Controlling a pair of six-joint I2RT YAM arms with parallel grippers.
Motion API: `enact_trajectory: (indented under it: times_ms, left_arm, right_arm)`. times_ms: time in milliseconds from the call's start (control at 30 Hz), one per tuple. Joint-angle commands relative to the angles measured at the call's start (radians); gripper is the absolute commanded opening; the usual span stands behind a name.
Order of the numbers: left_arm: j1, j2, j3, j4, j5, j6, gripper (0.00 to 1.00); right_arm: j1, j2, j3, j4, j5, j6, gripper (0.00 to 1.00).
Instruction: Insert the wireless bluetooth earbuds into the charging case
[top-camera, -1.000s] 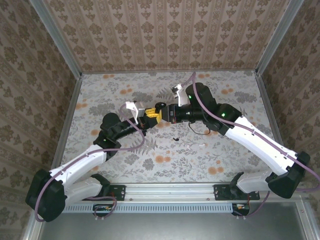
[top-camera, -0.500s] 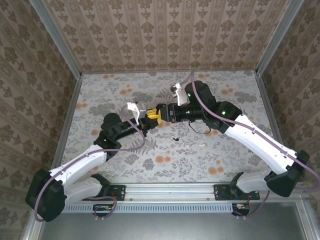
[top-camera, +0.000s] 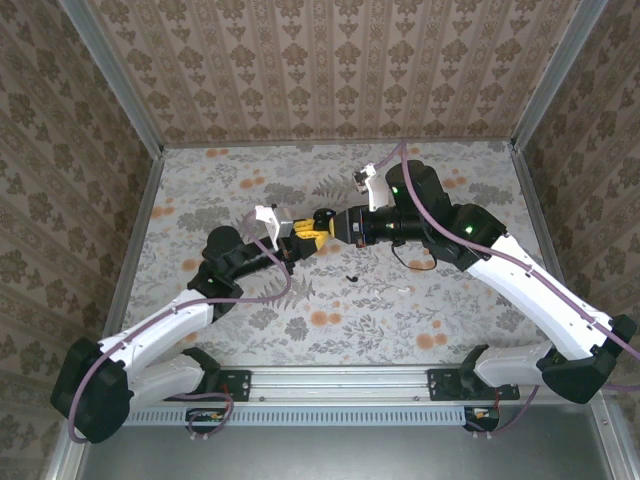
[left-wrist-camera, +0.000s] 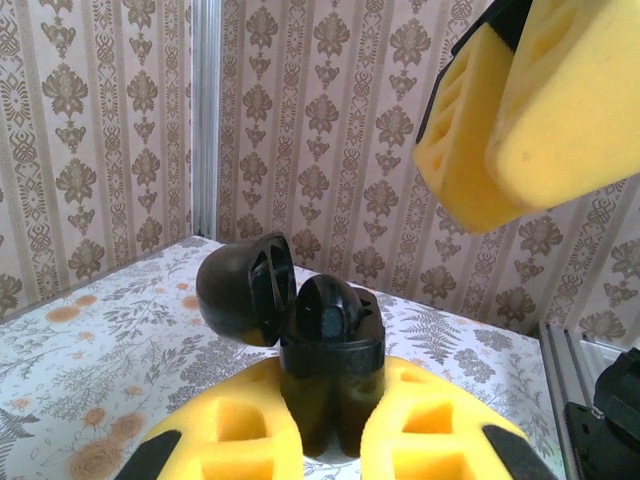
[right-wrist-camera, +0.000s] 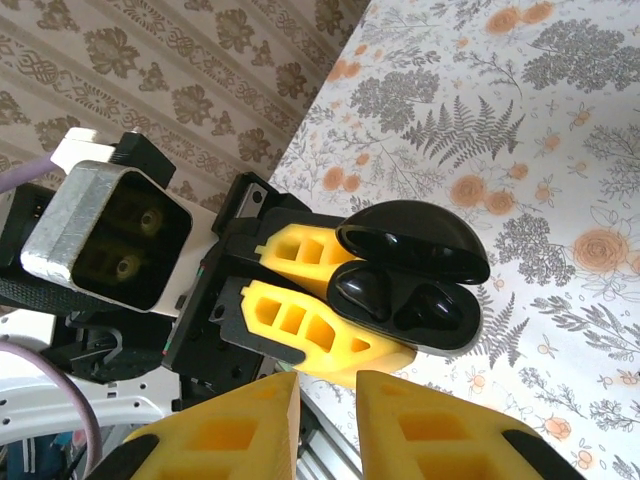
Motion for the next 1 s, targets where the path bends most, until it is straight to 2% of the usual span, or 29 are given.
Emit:
enact_trajectory:
  times_ms: [0, 233, 433, 500, 767, 967]
  left_arm:
    - [-0.003, -0.021, 0.022, 0.006, 0.024, 0.02, 0.0]
    - [0.025, -0.077, 0.001, -0.05, -0.001, 0.022, 0.0]
    - [0.066, -0.178, -0.02, -0.231, -0.044, 0.05, 0.0]
    - [0.071, -0.213, -0.03, -0.287, -0.065, 0.064, 0.0]
    - [0.075, -0.315, -0.067, -0.416, -0.116, 0.097, 0.0]
    - [0.077, -0.321, -0.072, -0.445, -0.111, 0.109, 0.0]
  right_arm:
    - [-0.004, -0.003, 0.009, -0.018, 0.012, -0.012, 0.22]
    - [-0.05, -0.06, -0.045, -0.034, 0.109, 0.023, 0.23]
    - [-0.098, -0.038, -0.091, -0.134, 0.247, 0.053, 0.26]
    - [-0.101, -0.008, -0.114, -0.149, 0.257, 0.062, 0.26]
    - [-0.1, 0.106, -0.34, 0.079, 0.147, 0.218, 0.24]
    - [-0.065, 0.269, -0.362, 0.167, 0.191, 0.245, 0.21]
